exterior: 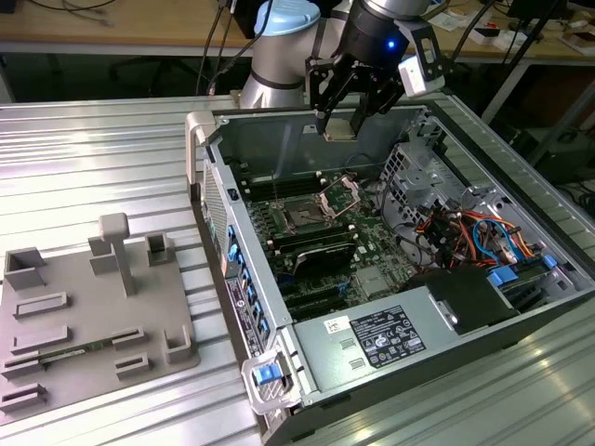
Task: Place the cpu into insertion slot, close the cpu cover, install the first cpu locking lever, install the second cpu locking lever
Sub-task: 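Place the cpu into insertion slot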
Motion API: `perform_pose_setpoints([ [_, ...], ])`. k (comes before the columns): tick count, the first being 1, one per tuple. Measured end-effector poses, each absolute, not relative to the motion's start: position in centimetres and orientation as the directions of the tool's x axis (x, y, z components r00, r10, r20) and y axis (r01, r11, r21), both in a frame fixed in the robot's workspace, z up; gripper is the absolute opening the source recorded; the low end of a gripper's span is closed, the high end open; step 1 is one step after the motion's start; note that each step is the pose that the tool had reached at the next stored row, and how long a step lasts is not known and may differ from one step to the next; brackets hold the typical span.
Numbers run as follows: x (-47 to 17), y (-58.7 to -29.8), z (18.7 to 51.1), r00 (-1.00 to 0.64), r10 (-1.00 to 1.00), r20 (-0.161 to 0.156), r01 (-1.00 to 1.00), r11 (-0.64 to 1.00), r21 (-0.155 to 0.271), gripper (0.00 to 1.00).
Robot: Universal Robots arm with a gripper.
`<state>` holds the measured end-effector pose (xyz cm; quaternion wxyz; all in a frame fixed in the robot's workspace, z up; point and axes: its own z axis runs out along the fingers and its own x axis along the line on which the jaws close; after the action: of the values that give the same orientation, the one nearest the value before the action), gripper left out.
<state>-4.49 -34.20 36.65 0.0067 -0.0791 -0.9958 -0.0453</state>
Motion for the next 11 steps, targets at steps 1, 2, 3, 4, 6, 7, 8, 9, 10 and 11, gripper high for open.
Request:
perform_pose_setpoints([
  [1,-4.49,-34.20,36.65,-0.987,0.158,0.021,0.159,0.983,0.089,0.55],
  [2,-4.49,-34.20,36.65,-0.987,0.159,0.021,0.160,0.983,0.089,0.55],
  [3,-4.49,-34.20,36.65,-0.987,0.159,0.021,0.160,0.983,0.089,0.55],
  [4,-4.49,-34.20,36.65,-0.987,0.160,0.021,0.161,0.983,0.089,0.55],
  [6,-4.49,-34.20,36.65,-0.987,0.161,0.021,0.162,0.983,0.089,0.55],
  [7,-4.49,-34.20,36.65,-0.987,0.162,0.021,0.163,0.983,0.089,0.55],
  [8,-4.49,-34.20,36.65,-0.986,0.163,0.021,0.164,0.982,0.089,0.55],
  [9,-4.49,-34.20,36.65,-0.986,0.164,0.021,0.165,0.982,0.089,0.55],
  [10,-4.49,-34.20,36.64,-0.986,0.165,0.021,0.166,0.982,0.089,0.55],
  [11,-4.49,-34.20,36.64,-0.986,0.167,0.021,0.168,0.982,0.089,0.55],
])
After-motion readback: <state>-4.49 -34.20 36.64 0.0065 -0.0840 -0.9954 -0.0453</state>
